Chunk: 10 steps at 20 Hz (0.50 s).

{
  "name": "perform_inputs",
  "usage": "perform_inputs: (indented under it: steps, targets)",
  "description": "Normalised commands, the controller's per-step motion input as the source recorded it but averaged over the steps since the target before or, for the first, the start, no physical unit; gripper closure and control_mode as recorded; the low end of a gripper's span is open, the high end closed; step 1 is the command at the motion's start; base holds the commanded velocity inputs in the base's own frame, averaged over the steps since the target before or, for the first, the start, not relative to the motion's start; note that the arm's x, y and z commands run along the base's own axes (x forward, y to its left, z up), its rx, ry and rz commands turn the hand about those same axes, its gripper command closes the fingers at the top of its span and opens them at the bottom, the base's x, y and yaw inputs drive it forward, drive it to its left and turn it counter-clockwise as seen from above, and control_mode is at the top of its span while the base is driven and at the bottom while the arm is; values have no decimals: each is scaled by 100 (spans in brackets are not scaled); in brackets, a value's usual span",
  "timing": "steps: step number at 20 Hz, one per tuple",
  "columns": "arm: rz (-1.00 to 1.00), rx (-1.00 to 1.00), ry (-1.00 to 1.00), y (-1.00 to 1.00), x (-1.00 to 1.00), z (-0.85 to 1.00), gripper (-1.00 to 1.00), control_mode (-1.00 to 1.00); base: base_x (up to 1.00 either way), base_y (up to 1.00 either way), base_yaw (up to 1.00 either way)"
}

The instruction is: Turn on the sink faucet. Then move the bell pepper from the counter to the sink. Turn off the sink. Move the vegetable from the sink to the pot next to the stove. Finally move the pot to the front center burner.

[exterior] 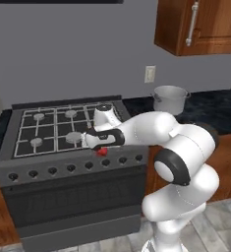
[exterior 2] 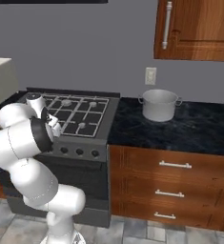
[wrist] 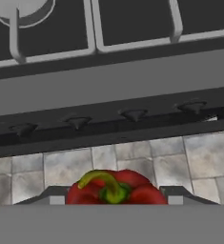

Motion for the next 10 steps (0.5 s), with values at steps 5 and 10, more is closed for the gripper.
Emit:
perform_inputs:
  steps: [5,10]
  targets:
    - [0,0,0,0,0,0,100,100,61,-43,-4]
    - [0,0,0,0,0,0,100,100,51,-45,-2]
